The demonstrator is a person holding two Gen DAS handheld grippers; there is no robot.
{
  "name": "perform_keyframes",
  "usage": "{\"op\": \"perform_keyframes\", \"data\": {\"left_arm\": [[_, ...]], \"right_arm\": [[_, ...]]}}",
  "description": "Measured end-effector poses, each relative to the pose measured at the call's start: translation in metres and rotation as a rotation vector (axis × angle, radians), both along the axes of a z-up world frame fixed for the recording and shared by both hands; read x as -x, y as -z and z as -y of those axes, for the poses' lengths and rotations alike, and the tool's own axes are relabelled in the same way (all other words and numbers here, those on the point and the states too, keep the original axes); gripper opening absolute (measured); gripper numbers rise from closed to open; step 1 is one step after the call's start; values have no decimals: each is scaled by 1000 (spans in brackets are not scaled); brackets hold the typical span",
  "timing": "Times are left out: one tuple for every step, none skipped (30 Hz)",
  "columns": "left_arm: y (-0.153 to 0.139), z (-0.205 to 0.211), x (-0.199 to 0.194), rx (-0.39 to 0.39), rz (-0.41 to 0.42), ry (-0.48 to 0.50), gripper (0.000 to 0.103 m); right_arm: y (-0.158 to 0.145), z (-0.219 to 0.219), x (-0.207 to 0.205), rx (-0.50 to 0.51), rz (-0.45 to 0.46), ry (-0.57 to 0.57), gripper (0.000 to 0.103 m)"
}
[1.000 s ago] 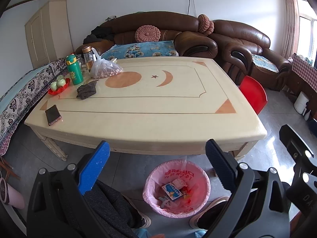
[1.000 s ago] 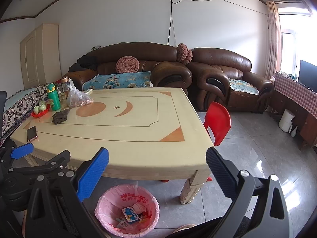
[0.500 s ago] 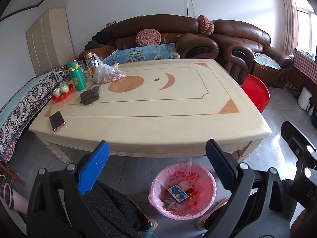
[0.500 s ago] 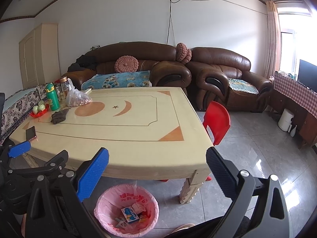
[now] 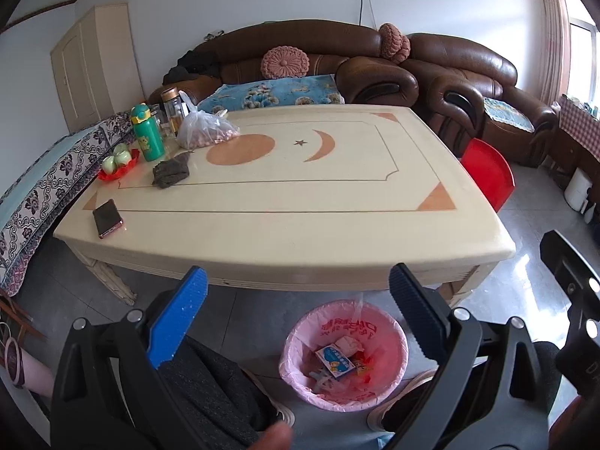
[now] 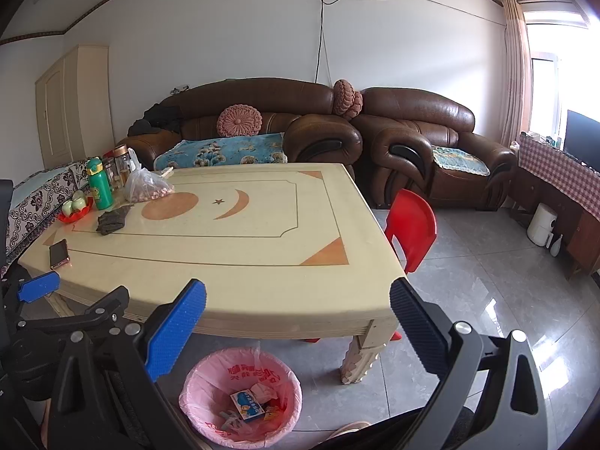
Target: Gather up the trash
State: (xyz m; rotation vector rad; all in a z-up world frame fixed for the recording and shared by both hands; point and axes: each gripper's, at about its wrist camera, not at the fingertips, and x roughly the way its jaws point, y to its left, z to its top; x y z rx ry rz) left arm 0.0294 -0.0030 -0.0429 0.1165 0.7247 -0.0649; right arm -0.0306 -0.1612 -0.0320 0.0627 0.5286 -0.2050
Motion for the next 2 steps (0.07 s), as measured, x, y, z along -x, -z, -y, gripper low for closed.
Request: {"op": "perform_keyframes", "data": {"left_arm": [[0,-1,1,-3,2,-1,95],[0,0,2,-6,2,1,95]], "right_arm": [[0,0,0,-1,0,0,96],[0,-1,0,0,-1,0,96]]}}
